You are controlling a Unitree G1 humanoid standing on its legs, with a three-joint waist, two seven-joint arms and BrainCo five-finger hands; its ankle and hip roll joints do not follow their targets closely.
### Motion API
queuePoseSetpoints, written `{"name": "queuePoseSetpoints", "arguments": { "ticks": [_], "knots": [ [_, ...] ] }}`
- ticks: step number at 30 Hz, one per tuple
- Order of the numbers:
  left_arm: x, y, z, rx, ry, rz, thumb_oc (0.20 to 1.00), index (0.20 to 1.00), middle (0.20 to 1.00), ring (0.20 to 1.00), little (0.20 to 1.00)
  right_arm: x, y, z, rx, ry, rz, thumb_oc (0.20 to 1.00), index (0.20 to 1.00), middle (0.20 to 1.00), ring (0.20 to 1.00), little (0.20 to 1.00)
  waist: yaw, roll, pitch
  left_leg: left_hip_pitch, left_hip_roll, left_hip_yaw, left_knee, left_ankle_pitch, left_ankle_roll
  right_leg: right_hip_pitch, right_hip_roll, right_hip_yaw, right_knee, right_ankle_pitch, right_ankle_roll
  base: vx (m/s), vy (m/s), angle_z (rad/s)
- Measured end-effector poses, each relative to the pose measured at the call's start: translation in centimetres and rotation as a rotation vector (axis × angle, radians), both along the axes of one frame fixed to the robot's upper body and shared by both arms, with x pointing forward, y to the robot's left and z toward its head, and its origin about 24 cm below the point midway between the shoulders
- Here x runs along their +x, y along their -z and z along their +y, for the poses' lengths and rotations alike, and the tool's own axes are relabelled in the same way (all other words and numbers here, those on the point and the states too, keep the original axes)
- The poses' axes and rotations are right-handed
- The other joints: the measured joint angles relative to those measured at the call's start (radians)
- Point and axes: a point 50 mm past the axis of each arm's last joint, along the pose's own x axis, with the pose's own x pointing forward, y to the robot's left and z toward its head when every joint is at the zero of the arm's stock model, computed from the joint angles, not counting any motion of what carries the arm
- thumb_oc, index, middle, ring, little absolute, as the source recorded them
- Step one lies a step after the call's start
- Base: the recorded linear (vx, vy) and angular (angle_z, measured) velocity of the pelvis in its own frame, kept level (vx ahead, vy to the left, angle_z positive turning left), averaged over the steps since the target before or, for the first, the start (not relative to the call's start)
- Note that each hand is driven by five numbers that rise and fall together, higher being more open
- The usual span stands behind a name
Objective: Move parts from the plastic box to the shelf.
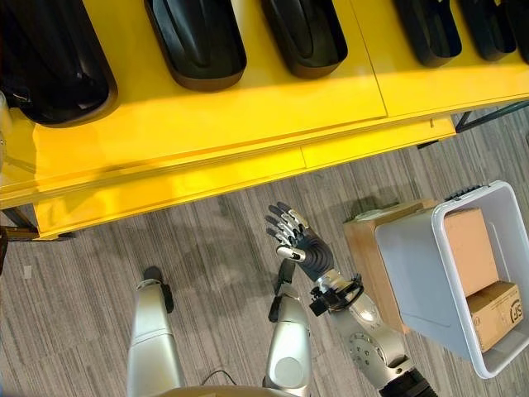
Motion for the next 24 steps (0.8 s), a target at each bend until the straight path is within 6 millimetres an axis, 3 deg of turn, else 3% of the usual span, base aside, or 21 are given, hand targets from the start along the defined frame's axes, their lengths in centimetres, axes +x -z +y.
{"name": "queuePoseSetpoints", "arguments": {
  "ticks": [1,2,9,24],
  "knots": [
    [0.0,0.0,0.0,0.008,-0.002,0.006,0.856,0.856,0.856,0.856,0.856,0.0,0.0,-0.1,0.000,-0.001,-0.003,1.000,1.000,1.000,1.000,1.000,0.000,0.002,0.000,0.000,0.000,0.000,0.000,0.000,0.000,0.000,0.000,0.000,0.000,0.000,0.000,0.00,0.000,0.00],
    [0.0,0.0,0.0,0.016,-0.003,0.013,1.000,1.000,1.000,1.000,1.000,0.0,-0.1,-0.1,0.000,-0.001,-0.005,1.000,1.000,1.000,1.000,1.000,0.001,0.004,0.000,0.000,0.000,0.000,-0.001,0.000,0.000,0.000,0.000,0.000,0.000,0.000,0.000,0.00,0.000,0.00],
    [0.1,0.0,-0.1,0.021,0.001,0.027,1.000,1.000,1.000,1.000,1.000,0.2,-0.4,-1.3,-0.049,0.013,-0.016,1.000,1.000,1.000,1.000,1.000,0.003,0.010,0.001,0.000,0.001,0.001,-0.003,0.001,-0.001,-0.011,-0.002,0.003,0.014,0.000,0.000,0.00,0.000,0.00],
    [-0.5,-1.0,0.5,-0.096,0.022,-0.066,1.000,1.000,1.000,1.000,1.000,0.8,-1.1,-1.4,-0.071,0.005,-0.046,1.000,1.000,1.000,1.000,1.000,0.031,0.040,0.001,0.003,0.001,-0.002,-0.021,0.019,-0.005,-0.016,-0.002,0.002,0.024,-0.006,0.006,-0.01,0.000,0.01]
  ]
}}
